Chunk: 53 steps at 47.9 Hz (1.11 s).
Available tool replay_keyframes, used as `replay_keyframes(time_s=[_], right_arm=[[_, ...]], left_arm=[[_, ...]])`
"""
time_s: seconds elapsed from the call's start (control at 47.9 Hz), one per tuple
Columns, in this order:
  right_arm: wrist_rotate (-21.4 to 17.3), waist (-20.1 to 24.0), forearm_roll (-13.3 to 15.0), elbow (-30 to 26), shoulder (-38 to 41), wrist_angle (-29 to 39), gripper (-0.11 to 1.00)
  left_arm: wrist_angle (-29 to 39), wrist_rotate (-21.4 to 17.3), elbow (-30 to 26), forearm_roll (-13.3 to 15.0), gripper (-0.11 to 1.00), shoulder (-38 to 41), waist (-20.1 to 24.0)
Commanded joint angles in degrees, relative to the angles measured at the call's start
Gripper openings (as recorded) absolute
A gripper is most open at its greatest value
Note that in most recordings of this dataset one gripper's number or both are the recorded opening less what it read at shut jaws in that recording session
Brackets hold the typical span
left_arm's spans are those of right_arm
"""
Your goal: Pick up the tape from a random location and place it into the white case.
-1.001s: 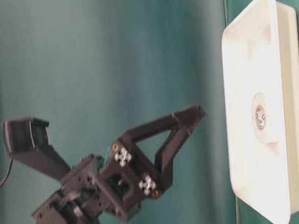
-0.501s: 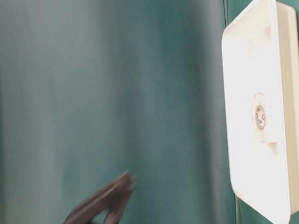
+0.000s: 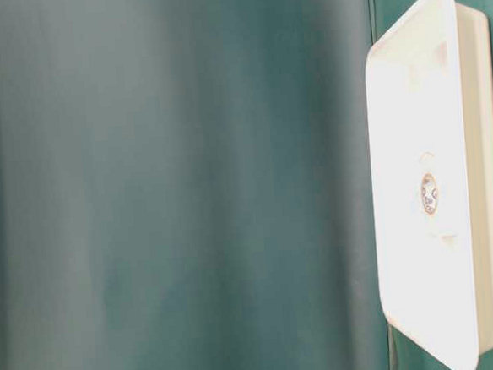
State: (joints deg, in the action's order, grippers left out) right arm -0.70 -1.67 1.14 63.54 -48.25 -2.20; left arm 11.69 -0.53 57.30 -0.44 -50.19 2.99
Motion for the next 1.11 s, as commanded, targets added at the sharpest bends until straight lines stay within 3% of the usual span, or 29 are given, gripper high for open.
replay_keyframes(time_s=[0.0,0.209,0.709,1.085], right_arm=[[0.0,-0.09,-0.18,-0.79,0.26,-0.35,0.92],[0.0,-0.09,-0.18,-0.7,0.26,-0.35,0.92],[-0.18,0.35,-1.23,-0.79,1.05,-0.26,0.92],[-2.55,9.58,-1.58,-1.05,1.23,0.62,0.92]], left_arm=[[-2.55,-0.09,2.64,-0.09,0.91,-2.02,0.09],[-7.73,-0.09,8.88,-0.09,0.91,-4.92,0.09],[-8.44,-1.76,9.14,0.09,0.91,-5.1,0.18],[-8.61,-1.76,9.14,0.18,0.91,-5.1,0.18]])
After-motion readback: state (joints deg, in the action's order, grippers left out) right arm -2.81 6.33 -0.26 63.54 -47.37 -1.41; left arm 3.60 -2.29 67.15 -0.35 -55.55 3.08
